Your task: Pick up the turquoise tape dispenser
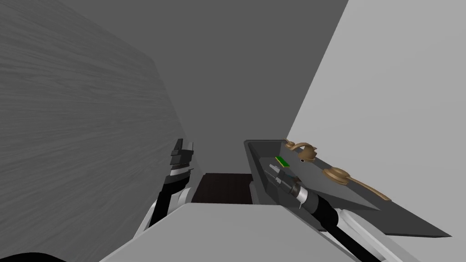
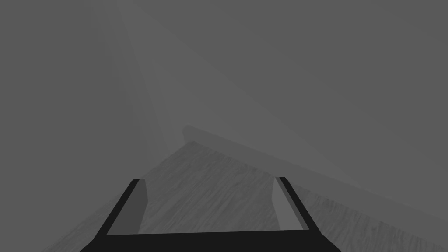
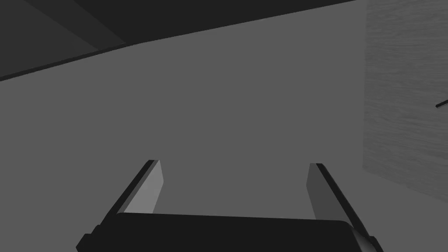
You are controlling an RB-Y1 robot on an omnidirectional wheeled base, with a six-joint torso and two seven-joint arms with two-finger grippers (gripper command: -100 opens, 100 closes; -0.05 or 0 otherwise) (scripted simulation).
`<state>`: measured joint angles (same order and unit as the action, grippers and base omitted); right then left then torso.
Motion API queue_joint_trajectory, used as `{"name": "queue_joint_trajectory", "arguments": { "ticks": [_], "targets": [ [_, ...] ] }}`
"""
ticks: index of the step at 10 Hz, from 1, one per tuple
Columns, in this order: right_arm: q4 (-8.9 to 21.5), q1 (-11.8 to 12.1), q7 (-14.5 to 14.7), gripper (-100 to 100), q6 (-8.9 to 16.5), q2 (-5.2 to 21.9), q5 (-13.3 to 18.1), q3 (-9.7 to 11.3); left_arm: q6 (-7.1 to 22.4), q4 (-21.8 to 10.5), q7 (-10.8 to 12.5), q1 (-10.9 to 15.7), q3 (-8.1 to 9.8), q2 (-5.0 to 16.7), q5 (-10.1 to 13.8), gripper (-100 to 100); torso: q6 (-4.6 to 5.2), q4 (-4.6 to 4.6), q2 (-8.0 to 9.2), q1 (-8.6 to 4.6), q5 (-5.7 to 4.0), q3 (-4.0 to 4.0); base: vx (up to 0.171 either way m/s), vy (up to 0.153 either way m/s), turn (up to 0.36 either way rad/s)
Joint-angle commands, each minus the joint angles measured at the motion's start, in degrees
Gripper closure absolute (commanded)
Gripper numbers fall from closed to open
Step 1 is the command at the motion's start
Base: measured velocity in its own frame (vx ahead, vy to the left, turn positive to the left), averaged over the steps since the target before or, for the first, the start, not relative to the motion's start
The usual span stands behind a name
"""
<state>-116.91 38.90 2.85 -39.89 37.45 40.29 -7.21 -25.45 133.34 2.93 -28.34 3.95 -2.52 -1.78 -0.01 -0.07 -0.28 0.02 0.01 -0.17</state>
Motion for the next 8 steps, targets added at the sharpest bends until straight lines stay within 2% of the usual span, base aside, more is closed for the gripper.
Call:
{"name": "queue_joint_trajectory", "arguments": {
  "ticks": [1,2,3,5,6,7,8],
  "targets": [
    [0.9,0.1,0.4,-100,-0.3,1.2,1.8,-0.2,0.0,0.0,0.0,0.0,0.0,0.0,0.0,0,0.0,0.0,0.0,0.0,0.0,0.0,0.068,0.007,0.001],
    [1.7,1.2,1.1,-100,-0.6,3.7,4.0,-0.7,0.0,0.0,0.0,0.0,0.0,0.0,0.0,0,-0.01,0.0,0.02,-0.03,-0.01,0.01,0.078,0.015,0.016],
    [1.7,1.2,1.1,-100,-0.6,3.7,4.5,-0.7,0.0,0.0,0.0,0.0,0.0,0.0,0.0,0,0.0,0.0,0.0,-0.01,-0.01,0.0,0.067,0.014,0.003],
    [3.3,3.6,2.4,-100,-1.1,7.7,8.6,-1.7,0.0,0.0,0.0,0.0,0.0,0.0,0.0,0,-0.01,0.0,-0.02,0.0,0.0,-0.01,0.097,0.017,0.027],
    [3.3,3.6,2.4,-100,-1.1,8.7,9.7,-1.7,0.0,0.0,0.0,0.0,0.0,0.0,0.0,0,0.0,-0.02,-0.11,-0.01,0.0,-0.06,0.082,0.008,0.008],
    [4.1,4.9,3.0,-100,-1.4,11.0,11.7,-2.1,0.0,0.0,0.0,0.0,0.0,0.0,0.0,0,-0.01,-0.02,-0.06,-0.03,-0.01,-0.04,0.078,0.008,0.028],
    [4.1,4.9,3.0,-100,-1.4,11.2,12.2,-2.1,0.0,0.0,0.0,0.0,0.0,0.0,0.0,0,-0.01,-0.01,-0.03,-0.03,-0.01,-0.02,0.057,-0.003,0.013]
  ]
}}
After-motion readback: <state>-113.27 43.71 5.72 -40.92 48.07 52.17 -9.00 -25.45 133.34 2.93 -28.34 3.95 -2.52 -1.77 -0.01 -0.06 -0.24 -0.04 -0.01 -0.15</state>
